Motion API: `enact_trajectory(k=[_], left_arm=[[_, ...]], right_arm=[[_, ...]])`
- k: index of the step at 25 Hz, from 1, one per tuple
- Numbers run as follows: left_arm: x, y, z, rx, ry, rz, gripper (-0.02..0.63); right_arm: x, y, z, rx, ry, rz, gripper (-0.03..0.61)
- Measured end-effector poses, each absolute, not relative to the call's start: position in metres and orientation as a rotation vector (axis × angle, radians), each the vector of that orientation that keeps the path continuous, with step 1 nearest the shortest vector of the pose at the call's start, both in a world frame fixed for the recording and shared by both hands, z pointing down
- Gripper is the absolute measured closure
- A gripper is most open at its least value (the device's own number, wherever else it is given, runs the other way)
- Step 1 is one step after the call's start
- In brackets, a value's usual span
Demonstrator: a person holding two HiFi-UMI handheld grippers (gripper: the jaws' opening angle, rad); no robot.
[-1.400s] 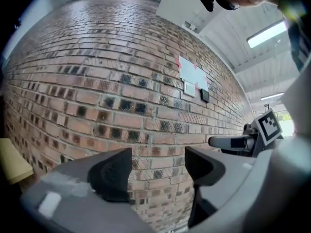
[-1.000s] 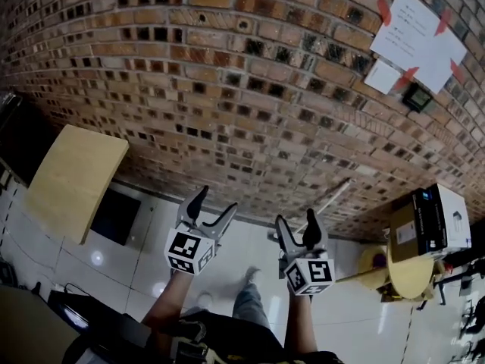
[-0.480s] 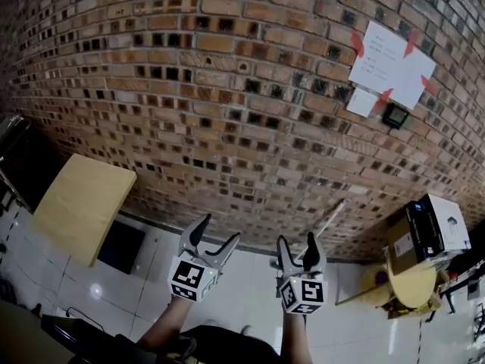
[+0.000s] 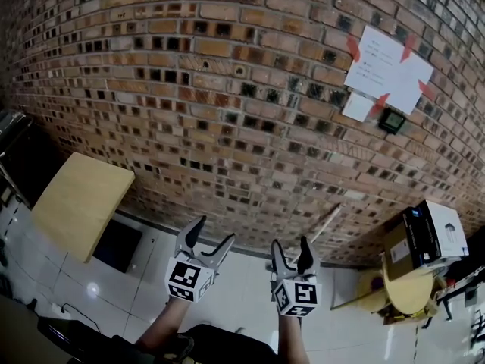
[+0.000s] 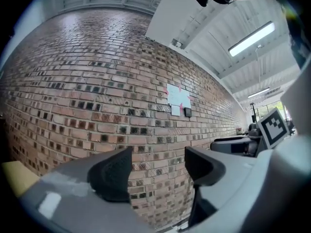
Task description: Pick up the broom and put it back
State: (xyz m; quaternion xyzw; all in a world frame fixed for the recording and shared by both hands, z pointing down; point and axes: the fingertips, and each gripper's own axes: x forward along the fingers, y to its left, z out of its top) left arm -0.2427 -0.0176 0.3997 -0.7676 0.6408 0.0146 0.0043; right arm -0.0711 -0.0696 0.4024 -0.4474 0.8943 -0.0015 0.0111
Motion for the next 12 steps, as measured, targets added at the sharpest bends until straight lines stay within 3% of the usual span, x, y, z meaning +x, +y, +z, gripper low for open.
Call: enact_trajectory(k=[12], left_arm=[[-0.203,-0.033,0.402,-2.434,1.977,0.036,0.273]], right_arm=[[-0.040,-0.075,0.405,-1.374,2.806,-0.011,0.258]])
